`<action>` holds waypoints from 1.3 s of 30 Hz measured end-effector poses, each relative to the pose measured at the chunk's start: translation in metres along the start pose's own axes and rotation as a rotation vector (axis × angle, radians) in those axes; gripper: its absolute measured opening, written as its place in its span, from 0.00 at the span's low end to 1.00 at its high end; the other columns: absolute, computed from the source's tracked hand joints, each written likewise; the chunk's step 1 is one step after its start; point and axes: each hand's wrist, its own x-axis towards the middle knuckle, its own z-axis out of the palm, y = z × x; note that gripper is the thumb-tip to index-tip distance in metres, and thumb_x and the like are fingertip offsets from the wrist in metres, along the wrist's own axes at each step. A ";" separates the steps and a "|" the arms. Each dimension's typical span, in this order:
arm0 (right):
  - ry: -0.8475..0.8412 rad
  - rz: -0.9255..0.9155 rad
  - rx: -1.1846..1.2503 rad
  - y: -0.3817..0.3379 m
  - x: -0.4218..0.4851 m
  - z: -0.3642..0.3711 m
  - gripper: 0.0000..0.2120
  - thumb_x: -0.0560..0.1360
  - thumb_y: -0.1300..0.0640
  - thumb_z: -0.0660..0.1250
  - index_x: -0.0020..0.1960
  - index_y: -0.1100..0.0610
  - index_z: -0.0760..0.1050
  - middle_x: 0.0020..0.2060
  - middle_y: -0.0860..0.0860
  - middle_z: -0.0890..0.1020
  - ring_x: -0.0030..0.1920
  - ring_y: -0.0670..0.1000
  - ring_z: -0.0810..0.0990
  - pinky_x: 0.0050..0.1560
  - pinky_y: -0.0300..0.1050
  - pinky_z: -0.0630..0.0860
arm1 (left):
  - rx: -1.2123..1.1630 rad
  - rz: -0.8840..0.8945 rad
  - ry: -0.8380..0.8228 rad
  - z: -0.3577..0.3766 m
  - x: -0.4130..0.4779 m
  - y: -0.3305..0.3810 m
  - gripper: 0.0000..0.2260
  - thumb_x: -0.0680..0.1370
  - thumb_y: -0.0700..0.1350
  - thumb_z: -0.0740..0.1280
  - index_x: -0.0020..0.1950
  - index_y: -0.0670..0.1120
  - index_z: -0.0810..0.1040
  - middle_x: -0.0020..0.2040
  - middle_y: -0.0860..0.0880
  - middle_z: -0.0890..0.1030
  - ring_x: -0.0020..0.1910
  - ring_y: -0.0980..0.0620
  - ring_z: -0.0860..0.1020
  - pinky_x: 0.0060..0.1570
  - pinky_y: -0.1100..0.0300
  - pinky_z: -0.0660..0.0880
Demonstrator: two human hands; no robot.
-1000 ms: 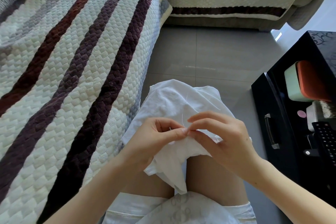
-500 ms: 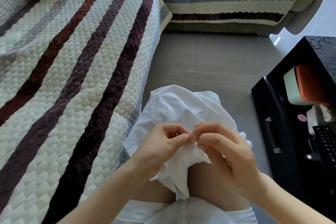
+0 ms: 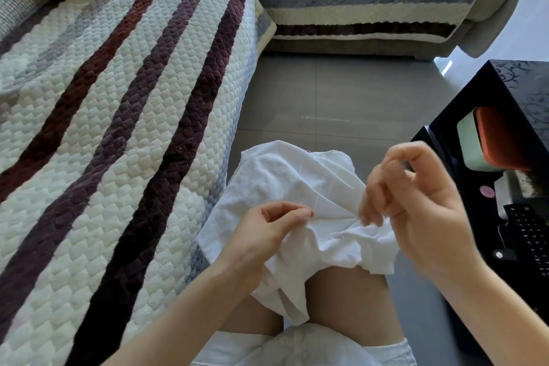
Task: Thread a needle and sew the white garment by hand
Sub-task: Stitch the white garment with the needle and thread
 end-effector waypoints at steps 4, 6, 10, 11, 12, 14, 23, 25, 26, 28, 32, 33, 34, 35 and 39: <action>0.123 0.024 0.053 -0.015 0.013 -0.025 0.06 0.74 0.53 0.63 0.41 0.55 0.69 0.25 0.47 0.63 0.25 0.47 0.60 0.26 0.38 0.59 | -0.135 -0.056 -0.013 -0.006 0.004 0.008 0.02 0.70 0.43 0.71 0.40 0.47 0.83 0.36 0.54 0.82 0.37 0.59 0.78 0.42 0.69 0.73; 0.150 0.009 0.038 -0.020 0.016 -0.036 0.06 0.77 0.56 0.60 0.41 0.55 0.68 0.25 0.47 0.61 0.25 0.46 0.58 0.27 0.37 0.57 | -0.255 -0.094 -0.026 -0.012 0.008 0.016 0.03 0.68 0.42 0.70 0.40 0.44 0.81 0.34 0.52 0.81 0.36 0.56 0.76 0.41 0.66 0.73; 0.177 0.000 -0.005 -0.029 0.019 -0.051 0.06 0.78 0.58 0.57 0.42 0.55 0.68 0.25 0.46 0.62 0.24 0.44 0.58 0.26 0.35 0.59 | -0.345 -0.123 -0.008 -0.020 0.015 0.031 0.06 0.76 0.38 0.64 0.39 0.44 0.76 0.34 0.49 0.80 0.34 0.53 0.79 0.40 0.61 0.72; 0.175 0.000 -0.014 -0.030 0.019 -0.053 0.06 0.78 0.58 0.57 0.42 0.55 0.68 0.25 0.46 0.62 0.24 0.44 0.58 0.26 0.35 0.58 | -0.340 -0.118 -0.002 -0.022 0.017 0.034 0.08 0.78 0.37 0.62 0.39 0.44 0.75 0.33 0.49 0.81 0.34 0.53 0.80 0.39 0.61 0.74; 0.171 0.002 -0.027 -0.030 0.019 -0.055 0.06 0.78 0.58 0.57 0.42 0.55 0.68 0.25 0.46 0.62 0.24 0.44 0.58 0.26 0.36 0.58 | -0.335 -0.116 -0.002 -0.023 0.018 0.038 0.09 0.79 0.37 0.61 0.39 0.44 0.74 0.33 0.48 0.81 0.33 0.53 0.80 0.39 0.61 0.75; 0.169 0.020 -0.071 -0.026 0.021 -0.054 0.06 0.76 0.56 0.61 0.41 0.55 0.69 0.25 0.47 0.61 0.25 0.45 0.57 0.27 0.37 0.55 | -0.328 -0.099 -0.035 -0.024 0.021 0.046 0.10 0.79 0.38 0.60 0.38 0.44 0.73 0.31 0.49 0.79 0.32 0.53 0.79 0.38 0.61 0.75; 0.000 0.065 -0.458 0.030 0.054 -0.007 0.09 0.75 0.62 0.57 0.41 0.51 0.73 0.28 0.42 0.70 0.30 0.43 0.64 0.34 0.37 0.64 | 0.186 0.266 -0.322 -0.009 0.015 0.102 0.06 0.73 0.44 0.67 0.43 0.42 0.77 0.24 0.54 0.64 0.23 0.58 0.61 0.25 0.69 0.59; -0.100 0.078 -0.544 0.040 0.055 0.009 0.09 0.73 0.59 0.56 0.41 0.47 0.72 0.30 0.52 0.70 0.32 0.51 0.66 0.36 0.49 0.66 | 0.297 0.328 -0.378 -0.009 0.012 0.111 0.05 0.75 0.45 0.68 0.44 0.43 0.79 0.24 0.55 0.64 0.24 0.58 0.60 0.26 0.68 0.59; -0.161 0.097 -0.569 0.043 0.052 0.014 0.09 0.74 0.58 0.56 0.41 0.47 0.72 0.31 0.57 0.70 0.33 0.55 0.66 0.37 0.55 0.66 | 0.334 0.349 -0.393 -0.010 0.011 0.114 0.07 0.75 0.46 0.66 0.44 0.44 0.80 0.25 0.55 0.64 0.24 0.58 0.61 0.27 0.68 0.59; -0.276 0.119 -0.614 0.044 0.044 0.021 0.09 0.74 0.56 0.55 0.44 0.46 0.73 0.32 0.57 0.69 0.34 0.53 0.67 0.38 0.54 0.68 | 0.376 0.366 -0.402 -0.012 0.012 0.119 0.09 0.76 0.47 0.64 0.43 0.44 0.81 0.25 0.54 0.63 0.25 0.58 0.61 0.27 0.69 0.61; -0.323 0.112 -0.365 0.036 0.032 0.030 0.07 0.73 0.58 0.59 0.46 0.59 0.74 0.35 0.59 0.70 0.37 0.46 0.66 0.40 0.35 0.65 | 0.373 0.341 -0.385 -0.014 0.017 0.121 0.08 0.77 0.46 0.64 0.44 0.43 0.80 0.25 0.54 0.62 0.25 0.57 0.59 0.28 0.67 0.57; -0.326 0.121 -0.249 0.036 0.030 0.030 0.07 0.73 0.56 0.61 0.45 0.59 0.74 0.35 0.58 0.70 0.37 0.47 0.66 0.41 0.37 0.65 | 0.352 0.323 -0.370 -0.015 0.019 0.121 0.09 0.78 0.45 0.62 0.44 0.43 0.80 0.25 0.54 0.62 0.25 0.57 0.59 0.29 0.64 0.55; -0.320 0.125 -0.143 0.035 0.030 0.030 0.07 0.73 0.53 0.62 0.45 0.58 0.73 0.34 0.53 0.70 0.37 0.46 0.66 0.42 0.39 0.65 | 0.332 0.305 -0.350 -0.016 0.022 0.120 0.09 0.79 0.43 0.61 0.45 0.43 0.79 0.25 0.54 0.62 0.25 0.57 0.58 0.30 0.62 0.53; -0.303 0.128 -0.074 0.035 0.030 0.029 0.09 0.72 0.51 0.62 0.45 0.57 0.72 0.34 0.49 0.70 0.36 0.46 0.65 0.41 0.40 0.64 | 0.320 0.288 -0.326 -0.017 0.025 0.117 0.09 0.80 0.42 0.60 0.45 0.42 0.79 0.25 0.54 0.62 0.25 0.57 0.58 0.30 0.61 0.52; -0.127 0.061 -0.112 0.028 0.033 0.029 0.10 0.75 0.51 0.63 0.51 0.55 0.68 0.30 0.45 0.68 0.33 0.48 0.64 0.38 0.44 0.64 | 0.317 0.221 -0.254 -0.020 0.037 0.103 0.09 0.81 0.41 0.60 0.44 0.42 0.78 0.24 0.54 0.63 0.25 0.57 0.60 0.28 0.64 0.55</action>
